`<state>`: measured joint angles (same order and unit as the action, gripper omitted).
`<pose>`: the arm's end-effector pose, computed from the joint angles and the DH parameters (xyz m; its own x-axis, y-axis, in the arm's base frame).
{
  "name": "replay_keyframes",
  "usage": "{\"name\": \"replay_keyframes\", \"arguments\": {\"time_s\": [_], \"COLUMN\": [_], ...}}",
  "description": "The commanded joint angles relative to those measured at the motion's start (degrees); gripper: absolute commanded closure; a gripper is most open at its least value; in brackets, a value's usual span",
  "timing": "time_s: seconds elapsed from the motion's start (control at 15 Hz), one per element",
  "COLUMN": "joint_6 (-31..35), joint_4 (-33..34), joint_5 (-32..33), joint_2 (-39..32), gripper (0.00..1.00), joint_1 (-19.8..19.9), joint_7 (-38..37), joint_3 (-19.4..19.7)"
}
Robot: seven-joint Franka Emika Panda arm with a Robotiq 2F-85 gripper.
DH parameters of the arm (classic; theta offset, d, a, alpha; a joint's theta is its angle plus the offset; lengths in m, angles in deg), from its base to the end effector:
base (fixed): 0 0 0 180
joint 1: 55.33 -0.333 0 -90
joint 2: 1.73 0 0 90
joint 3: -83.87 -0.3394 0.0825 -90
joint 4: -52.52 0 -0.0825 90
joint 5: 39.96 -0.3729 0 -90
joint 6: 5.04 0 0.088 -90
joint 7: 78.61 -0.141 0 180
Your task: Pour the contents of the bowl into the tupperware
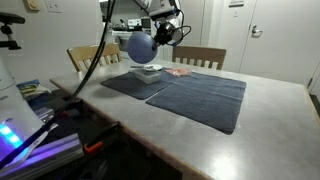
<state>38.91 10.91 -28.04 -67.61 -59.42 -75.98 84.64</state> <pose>0.6389 0.0075 0.2252 0.4535 -0.0849 -0.8872 0.1472 -0.9747 0.1685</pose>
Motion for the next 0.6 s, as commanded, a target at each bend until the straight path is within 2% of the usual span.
{"name": "replay_keyframes", "arguments": {"time_s": [0.0, 0.53], "joint_6": [-1.7, -3.18], "joint_4": [4.55, 6.63], "joint_5": [1.33, 6.18], "joint_2": [-2.24, -4.61], "gripper": [0.99, 0.99], "joint_1": [-1.68, -4.82], "joint_7": [-0.54, 0.26], "joint_3": [0.64, 1.68]}}
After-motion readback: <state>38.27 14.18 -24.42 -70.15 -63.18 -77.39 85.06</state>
